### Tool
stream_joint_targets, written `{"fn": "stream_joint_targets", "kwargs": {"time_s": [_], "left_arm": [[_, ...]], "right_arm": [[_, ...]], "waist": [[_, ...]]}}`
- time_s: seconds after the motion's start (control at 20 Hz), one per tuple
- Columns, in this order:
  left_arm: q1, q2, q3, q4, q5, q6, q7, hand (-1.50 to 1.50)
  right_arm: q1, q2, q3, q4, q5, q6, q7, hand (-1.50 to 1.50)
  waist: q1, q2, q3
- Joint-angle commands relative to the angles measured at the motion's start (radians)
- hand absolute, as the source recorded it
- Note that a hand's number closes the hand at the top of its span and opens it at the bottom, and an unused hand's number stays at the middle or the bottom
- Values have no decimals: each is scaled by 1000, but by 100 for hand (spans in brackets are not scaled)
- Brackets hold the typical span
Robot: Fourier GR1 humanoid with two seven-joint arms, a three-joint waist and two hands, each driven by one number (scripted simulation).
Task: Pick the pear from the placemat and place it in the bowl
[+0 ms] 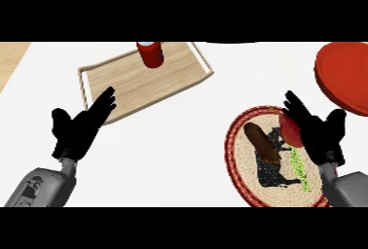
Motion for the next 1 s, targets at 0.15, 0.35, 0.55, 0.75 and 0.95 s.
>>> {"fn": "stream_joint_targets", "kwargs": {"time_s": [0.15, 0.35, 0.55, 0.75, 0.95], "left_arm": [[-4, -34, -46, -50, -77, -7, -111, 0], [-25, -59, -68, -95, -42, -52, -125, 0], [62, -87, -87, -109, -79, -69, -185, 0], [53, -108, -125, -181, -108, -38, -122, 0], [73, -91, -94, -130, -90, -63, -154, 0]], "right_arm": [[-13, -82, -203, -12, -92, 143, -186, 150], [-36, -210, -135, 123, 219, 23, -255, 150], [-44, -21, -213, 259, 67, 199, -471, -150], [-183, -142, -158, 401, 229, 243, -455, -150], [-223, -273, -54, 289, 351, 292, -292, -150]], "waist": [[10, -19, -25], [37, -10, -27], [28, -16, -26], [49, -14, -25], [41, -18, -29]]}}
